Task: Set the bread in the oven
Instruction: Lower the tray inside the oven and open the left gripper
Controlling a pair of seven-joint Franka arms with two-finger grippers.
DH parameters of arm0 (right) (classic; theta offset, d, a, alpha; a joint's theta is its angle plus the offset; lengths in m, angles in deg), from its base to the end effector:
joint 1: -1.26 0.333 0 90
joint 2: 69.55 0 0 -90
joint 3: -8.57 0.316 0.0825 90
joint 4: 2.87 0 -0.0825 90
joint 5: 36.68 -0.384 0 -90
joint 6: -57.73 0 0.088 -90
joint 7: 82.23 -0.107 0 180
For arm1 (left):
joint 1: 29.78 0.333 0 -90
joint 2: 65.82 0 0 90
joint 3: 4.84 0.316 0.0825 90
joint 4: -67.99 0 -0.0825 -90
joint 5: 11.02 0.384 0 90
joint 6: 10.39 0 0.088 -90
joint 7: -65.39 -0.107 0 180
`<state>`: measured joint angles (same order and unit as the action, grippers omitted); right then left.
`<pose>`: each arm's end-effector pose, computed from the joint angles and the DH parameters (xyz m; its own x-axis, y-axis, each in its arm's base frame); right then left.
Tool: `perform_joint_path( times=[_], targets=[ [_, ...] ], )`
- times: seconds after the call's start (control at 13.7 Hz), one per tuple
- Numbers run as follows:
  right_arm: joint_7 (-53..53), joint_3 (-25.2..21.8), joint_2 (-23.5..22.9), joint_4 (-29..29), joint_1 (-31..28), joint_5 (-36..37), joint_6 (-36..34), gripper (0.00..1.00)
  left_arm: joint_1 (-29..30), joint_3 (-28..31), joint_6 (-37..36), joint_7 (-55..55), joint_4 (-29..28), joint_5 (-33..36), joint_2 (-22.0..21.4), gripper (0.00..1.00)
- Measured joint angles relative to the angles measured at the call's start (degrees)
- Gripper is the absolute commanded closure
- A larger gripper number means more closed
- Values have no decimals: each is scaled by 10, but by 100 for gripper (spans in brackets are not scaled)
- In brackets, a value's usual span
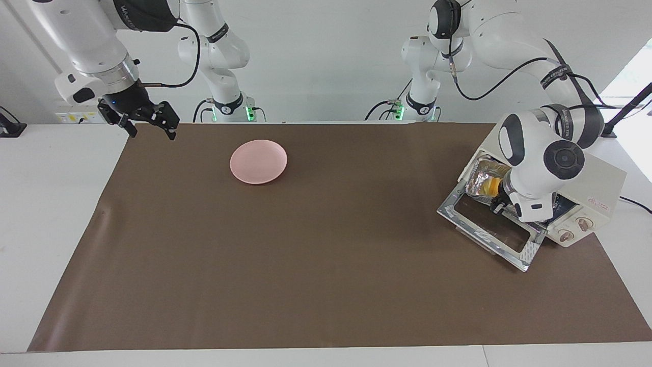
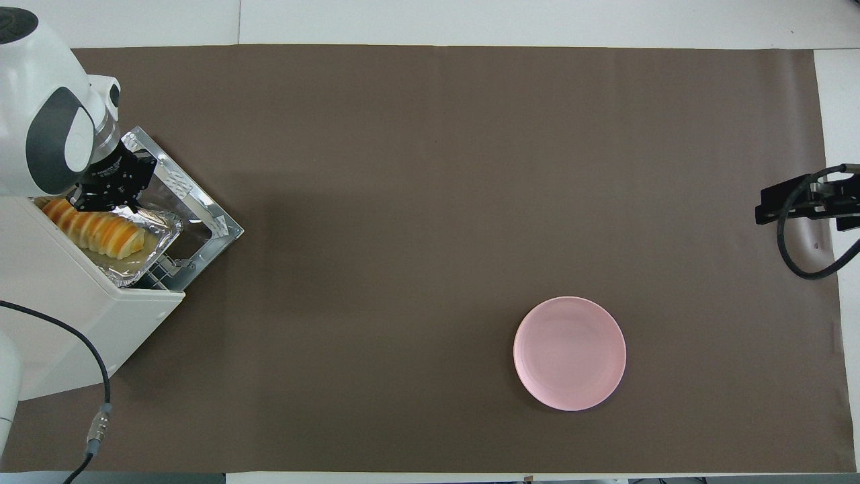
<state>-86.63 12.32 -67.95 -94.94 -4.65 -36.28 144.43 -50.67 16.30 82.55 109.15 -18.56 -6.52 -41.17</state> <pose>0.5387 -0.0206 0.6179 0.9913 -0.1147 -0.0649 -0.1140 -0.9934 0.0138 0.6426 -0.0210 0.4119 0.7282 0.6833 -0.0525 0.6248 -0.6934 -0.3590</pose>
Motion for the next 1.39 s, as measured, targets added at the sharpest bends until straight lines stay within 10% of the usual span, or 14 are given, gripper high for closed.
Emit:
perform_joint_path(
  times=[0.59,1.39],
  targets=[
    [0,0,2,-5,0,0,0,0,8,0,75,-38,-11,13,-4,100],
    [0,1,7,-18,0,0,0,0,9,-1,-18,-99,-32,13,-20,100]
  ],
)
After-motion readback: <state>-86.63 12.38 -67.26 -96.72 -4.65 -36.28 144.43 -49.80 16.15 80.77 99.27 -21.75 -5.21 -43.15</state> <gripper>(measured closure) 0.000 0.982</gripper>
